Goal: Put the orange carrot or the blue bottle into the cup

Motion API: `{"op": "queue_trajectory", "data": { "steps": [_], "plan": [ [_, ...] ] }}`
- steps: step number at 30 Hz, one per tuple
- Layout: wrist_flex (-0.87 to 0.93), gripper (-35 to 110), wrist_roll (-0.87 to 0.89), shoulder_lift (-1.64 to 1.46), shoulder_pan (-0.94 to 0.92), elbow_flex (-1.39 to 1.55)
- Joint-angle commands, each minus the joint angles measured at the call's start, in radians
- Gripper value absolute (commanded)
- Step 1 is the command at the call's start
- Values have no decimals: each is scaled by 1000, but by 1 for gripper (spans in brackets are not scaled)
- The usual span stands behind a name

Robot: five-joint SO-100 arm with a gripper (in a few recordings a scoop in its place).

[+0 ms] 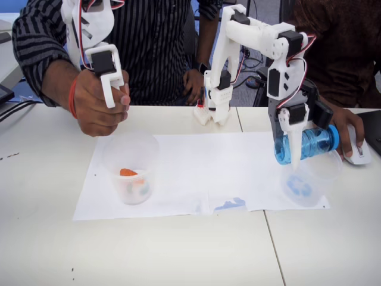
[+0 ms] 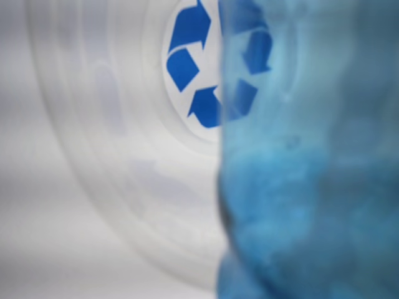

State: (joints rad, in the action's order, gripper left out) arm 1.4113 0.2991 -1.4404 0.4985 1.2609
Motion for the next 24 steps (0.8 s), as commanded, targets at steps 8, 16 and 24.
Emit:
{"op": "queue_trajectory", "data": {
  "steps": [8,16,24],
  "plan": [
    [-12,20,6,-74,11,-95],
    [-14,20,6,-127,43,-95],
    [-14,20,6,-130,54,-95]
  ]
}}
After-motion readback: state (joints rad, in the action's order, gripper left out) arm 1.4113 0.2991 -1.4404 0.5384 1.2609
